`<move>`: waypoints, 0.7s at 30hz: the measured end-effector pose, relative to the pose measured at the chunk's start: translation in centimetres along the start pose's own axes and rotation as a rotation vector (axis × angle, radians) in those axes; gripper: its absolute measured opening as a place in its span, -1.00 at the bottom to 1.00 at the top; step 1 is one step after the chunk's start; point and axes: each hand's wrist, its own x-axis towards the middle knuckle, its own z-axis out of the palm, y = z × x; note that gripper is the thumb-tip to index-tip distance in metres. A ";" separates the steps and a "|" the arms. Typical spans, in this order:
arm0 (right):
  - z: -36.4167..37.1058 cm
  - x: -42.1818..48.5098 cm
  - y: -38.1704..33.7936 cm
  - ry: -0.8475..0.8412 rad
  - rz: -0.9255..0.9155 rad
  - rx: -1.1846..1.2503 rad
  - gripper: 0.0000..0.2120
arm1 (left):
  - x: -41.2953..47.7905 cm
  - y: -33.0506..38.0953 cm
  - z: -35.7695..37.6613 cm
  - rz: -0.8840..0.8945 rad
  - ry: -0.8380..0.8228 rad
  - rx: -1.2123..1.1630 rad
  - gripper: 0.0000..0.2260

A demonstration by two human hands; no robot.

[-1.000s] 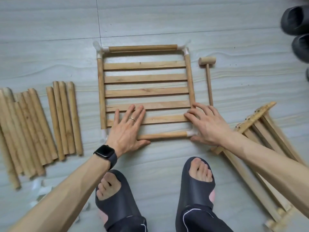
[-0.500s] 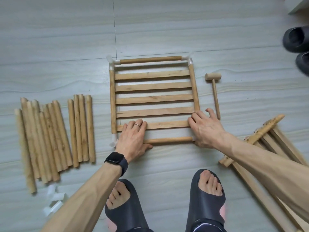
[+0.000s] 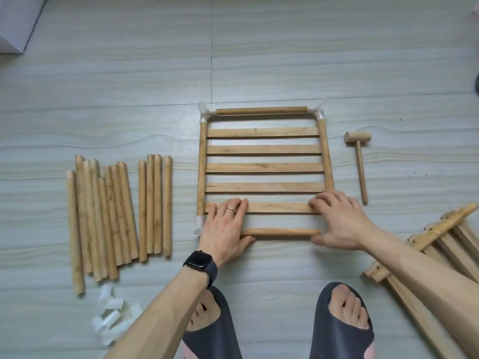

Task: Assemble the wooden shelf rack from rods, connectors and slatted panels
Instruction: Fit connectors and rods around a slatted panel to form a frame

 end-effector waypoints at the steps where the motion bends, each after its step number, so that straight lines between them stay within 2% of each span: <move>1: -0.2 -0.4 0.6 0.069 0.045 0.305 -0.41 | -0.2 -0.1 0.2 0.001 0.007 -0.003 -0.16; 3: -0.1 -0.9 2.1 0.336 0.196 0.775 -0.65 | -0.4 -0.4 0.4 0.006 0.034 0.003 -0.19; 5: 0.4 -0.9 3.4 0.523 0.427 1.064 -0.80 | -0.4 -0.4 0.3 0.014 0.056 0.021 -0.23; 7: 1.0 -0.4 4.1 0.552 0.583 1.200 -0.83 | 0.3 -0.4 0.0 -0.014 0.079 0.010 -0.28; 11: 2.4 1.5 3.4 0.474 0.640 1.398 -0.82 | 2.1 -0.5 -0.1 -0.111 0.028 0.011 -0.38; 13: 2.8 2.3 2.2 0.472 0.634 1.332 -0.74 | 2.6 -0.6 0.5 -0.137 -0.051 -0.012 -0.38; 15: 3.4 2.7 0.9 0.522 0.587 1.095 -0.70 | 2.8 -0.7 1.0 -0.142 -0.097 -0.027 -0.37; 18: 4.5 2.4 -0.4 0.562 0.417 0.699 -0.62 | 2.8 -1.0 1.6 -0.138 -0.096 -0.059 -0.36; 21: 5.0 2.3 -0.5 0.537 0.387 0.515 -0.53 | 2.9 -1.0 1.7 -0.137 -0.093 -0.075 -0.35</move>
